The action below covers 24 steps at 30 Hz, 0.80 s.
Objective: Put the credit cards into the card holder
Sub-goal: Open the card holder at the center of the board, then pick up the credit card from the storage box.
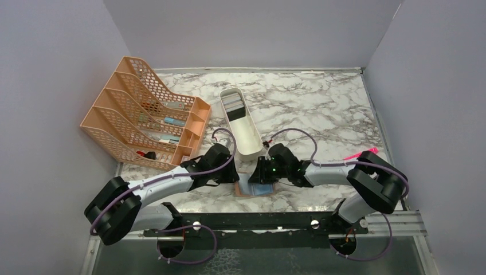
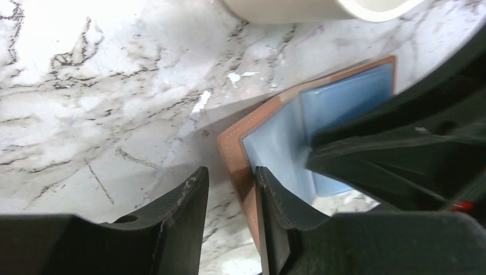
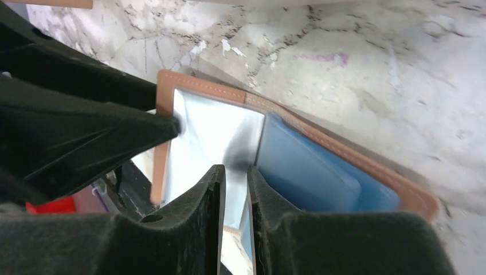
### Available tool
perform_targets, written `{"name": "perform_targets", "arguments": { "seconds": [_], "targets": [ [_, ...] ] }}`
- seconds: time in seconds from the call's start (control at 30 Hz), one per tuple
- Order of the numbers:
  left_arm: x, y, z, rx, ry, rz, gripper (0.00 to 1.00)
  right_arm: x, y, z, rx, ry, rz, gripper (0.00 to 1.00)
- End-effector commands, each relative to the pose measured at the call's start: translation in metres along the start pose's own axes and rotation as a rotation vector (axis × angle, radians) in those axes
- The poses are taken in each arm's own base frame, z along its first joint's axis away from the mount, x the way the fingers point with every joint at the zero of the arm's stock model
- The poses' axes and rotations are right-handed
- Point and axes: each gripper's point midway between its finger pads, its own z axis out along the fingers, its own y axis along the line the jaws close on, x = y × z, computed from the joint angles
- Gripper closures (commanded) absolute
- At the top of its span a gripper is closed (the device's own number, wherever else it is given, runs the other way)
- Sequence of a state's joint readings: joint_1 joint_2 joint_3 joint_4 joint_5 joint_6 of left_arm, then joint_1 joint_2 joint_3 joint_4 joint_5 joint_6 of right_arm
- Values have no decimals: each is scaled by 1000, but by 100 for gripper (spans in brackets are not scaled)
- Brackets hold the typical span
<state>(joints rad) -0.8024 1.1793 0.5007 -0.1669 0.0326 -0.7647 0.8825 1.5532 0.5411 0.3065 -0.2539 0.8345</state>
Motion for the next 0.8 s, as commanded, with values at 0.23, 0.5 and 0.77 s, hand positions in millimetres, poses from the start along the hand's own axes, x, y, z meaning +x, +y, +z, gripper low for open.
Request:
{"name": "perform_targets", "arguments": {
  "seconds": [0.23,0.5,0.77],
  "targets": [
    [5,26,20,-123,19,34,72,15,-53,-32,220,-40,-33,76],
    [4,22,25,-116,27,18,76,19,-63,-41,244,-64,-32,77],
    [-37,-21,-9,-5,-76,15,56,3,-34,-57,153,-125,-57,74]
  ]
}}
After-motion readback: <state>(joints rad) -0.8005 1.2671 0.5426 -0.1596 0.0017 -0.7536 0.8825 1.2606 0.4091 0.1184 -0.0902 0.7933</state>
